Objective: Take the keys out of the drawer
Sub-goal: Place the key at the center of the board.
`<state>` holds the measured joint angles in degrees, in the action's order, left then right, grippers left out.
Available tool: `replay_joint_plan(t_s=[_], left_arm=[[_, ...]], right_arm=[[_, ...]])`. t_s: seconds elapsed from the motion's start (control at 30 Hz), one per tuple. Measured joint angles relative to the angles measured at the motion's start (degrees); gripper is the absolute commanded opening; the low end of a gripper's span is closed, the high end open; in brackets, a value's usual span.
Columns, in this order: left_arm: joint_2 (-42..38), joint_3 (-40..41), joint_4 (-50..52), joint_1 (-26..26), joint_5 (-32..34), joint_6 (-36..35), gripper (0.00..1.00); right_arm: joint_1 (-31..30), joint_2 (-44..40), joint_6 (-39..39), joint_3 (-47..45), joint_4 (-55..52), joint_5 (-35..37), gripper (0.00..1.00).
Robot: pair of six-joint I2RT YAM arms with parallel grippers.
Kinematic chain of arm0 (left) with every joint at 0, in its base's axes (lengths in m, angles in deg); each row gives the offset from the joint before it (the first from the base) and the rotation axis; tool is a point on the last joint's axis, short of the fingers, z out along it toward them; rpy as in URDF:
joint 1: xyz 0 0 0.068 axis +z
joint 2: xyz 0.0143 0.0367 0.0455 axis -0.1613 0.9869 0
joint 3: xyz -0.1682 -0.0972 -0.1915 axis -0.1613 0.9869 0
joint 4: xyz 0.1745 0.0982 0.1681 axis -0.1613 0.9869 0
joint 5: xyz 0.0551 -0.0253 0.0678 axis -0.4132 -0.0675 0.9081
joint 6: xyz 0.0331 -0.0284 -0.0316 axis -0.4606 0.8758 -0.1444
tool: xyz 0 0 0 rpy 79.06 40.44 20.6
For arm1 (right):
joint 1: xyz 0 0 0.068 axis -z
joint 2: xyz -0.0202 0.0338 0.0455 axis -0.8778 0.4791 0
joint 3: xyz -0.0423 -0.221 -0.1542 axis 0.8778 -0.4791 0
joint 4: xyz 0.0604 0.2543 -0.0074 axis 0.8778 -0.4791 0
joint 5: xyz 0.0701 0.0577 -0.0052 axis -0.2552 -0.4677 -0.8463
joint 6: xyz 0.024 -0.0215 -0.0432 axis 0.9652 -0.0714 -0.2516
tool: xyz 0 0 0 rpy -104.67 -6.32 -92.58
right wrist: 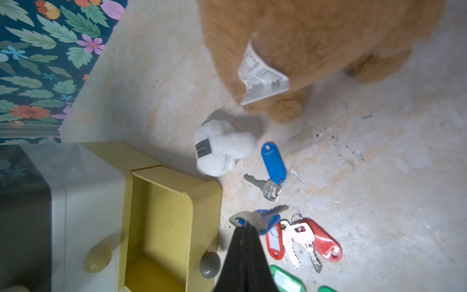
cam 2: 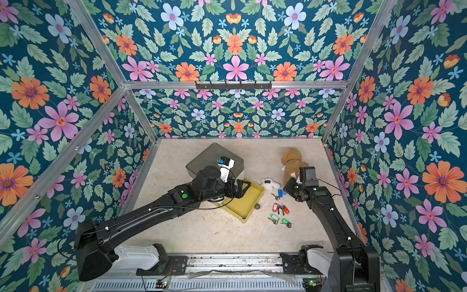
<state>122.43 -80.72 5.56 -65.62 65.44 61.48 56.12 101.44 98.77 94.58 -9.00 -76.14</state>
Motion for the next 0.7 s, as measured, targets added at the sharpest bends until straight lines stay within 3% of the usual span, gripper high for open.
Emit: replay_joint_plan(t_s=[0.7], left_arm=[[4.2,-0.9,0.3,-1.7,-1.4,-0.2,0.99]], right_arm=[[3.8,7.8,-1.3,-4.9,5.8,-3.6,0.00]])
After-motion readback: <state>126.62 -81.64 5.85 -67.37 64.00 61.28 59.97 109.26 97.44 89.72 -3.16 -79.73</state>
